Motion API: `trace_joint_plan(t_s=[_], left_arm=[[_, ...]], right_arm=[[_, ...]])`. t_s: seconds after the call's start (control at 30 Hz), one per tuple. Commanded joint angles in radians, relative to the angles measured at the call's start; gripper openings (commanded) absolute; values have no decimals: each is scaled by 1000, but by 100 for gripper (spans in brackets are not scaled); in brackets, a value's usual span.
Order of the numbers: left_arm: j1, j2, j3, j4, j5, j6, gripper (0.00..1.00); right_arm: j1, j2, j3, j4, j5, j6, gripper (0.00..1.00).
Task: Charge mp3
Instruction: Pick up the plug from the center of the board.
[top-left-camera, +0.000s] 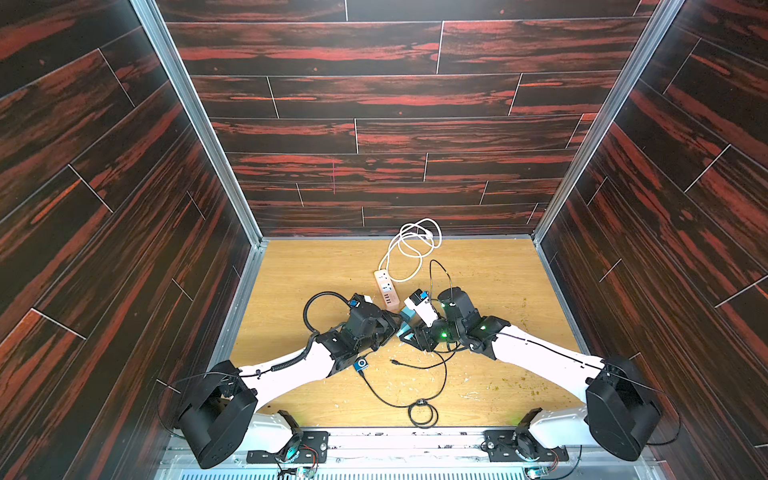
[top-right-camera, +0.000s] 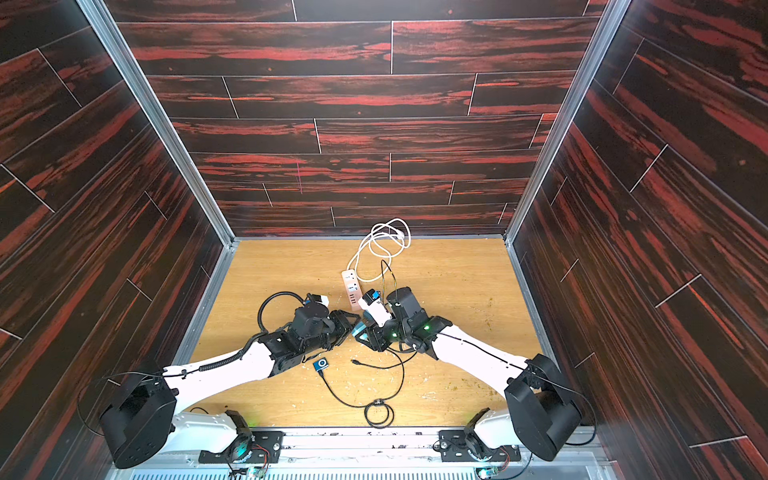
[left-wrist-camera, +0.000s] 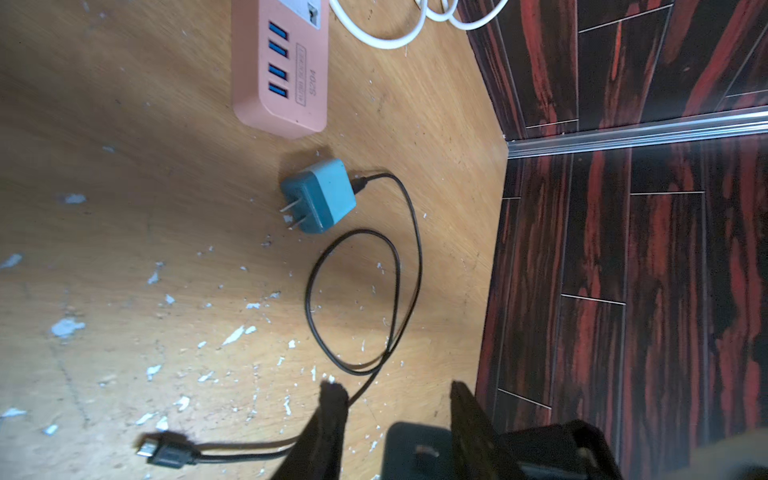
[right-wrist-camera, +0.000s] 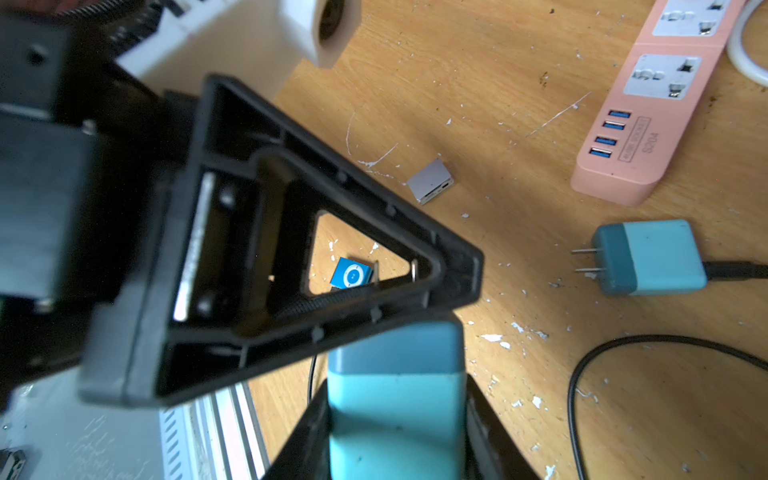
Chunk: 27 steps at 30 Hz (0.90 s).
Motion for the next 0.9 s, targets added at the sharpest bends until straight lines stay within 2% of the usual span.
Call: trace_joint_plan(t_s=[0.0,0.23,0.47,0.67,0.8,0.87], left_arm=[[3,-2,-11,23,32,11,41],[4,-8,-17,31,76,21,41],[4,-26,-38,23,103,52,33],[11,-48,-53,2,94,64,22],[12,-42,-50,4,104,58,0],[13,-39,-50,4,110,54,0]], right_arm=[[3,21,10,1,-24,-4,0],[3,31,14,-6,-28,-4,0],[3,22,13,-6,-24,-4,0],[2,15,11,-6,-21,-5,0],[2,16,10,-2,-12,-2,0],[3,10,8,-1,-7,-2,4]])
